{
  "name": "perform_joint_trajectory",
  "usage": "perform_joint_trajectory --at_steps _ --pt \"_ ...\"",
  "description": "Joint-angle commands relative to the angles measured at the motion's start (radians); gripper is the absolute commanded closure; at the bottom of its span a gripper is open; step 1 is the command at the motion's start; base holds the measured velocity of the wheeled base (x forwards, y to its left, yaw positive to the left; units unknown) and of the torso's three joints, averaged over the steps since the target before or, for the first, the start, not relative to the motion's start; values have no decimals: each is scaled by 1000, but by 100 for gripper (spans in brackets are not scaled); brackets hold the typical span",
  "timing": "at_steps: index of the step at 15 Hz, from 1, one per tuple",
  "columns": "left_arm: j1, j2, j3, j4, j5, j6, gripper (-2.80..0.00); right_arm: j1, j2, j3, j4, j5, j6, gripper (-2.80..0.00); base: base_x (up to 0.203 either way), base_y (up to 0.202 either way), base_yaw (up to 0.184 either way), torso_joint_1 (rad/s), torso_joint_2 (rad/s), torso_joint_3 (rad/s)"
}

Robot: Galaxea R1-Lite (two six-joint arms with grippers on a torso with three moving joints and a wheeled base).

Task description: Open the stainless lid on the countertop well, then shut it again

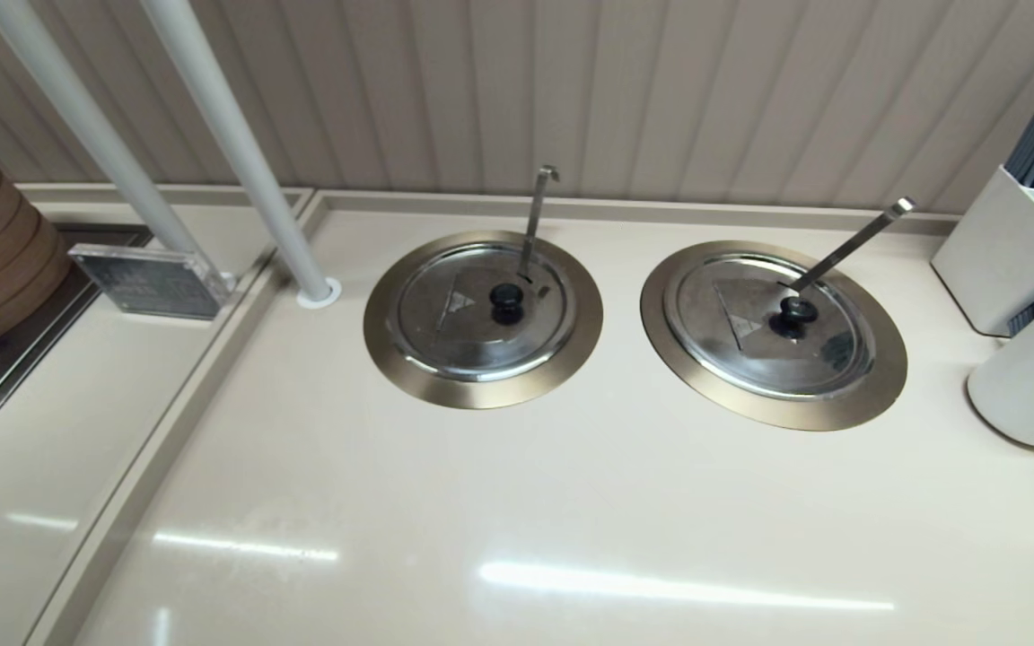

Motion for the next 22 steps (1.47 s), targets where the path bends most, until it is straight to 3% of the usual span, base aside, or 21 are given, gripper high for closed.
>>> perform_joint_trajectory --at_steps 1,3,7,22 --pt "-3 -18 96 -105 -101 -20 0 0 0 5 0 0 2 0 0 0 0 0 0 0" --pt "-4 -17 138 -118 -162 -38 0 0 0 5 0 0 -5 0 0 0 0 0 0 0" --pt "-4 -18 133 -117 -163 -118 0 0 0 5 -4 1 -9 0 0 0 0 0 0 0" --pt "-7 -19 133 -120 -158 -122 0 0 0 5 0 -1 4 0 0 0 0 0 0 0"
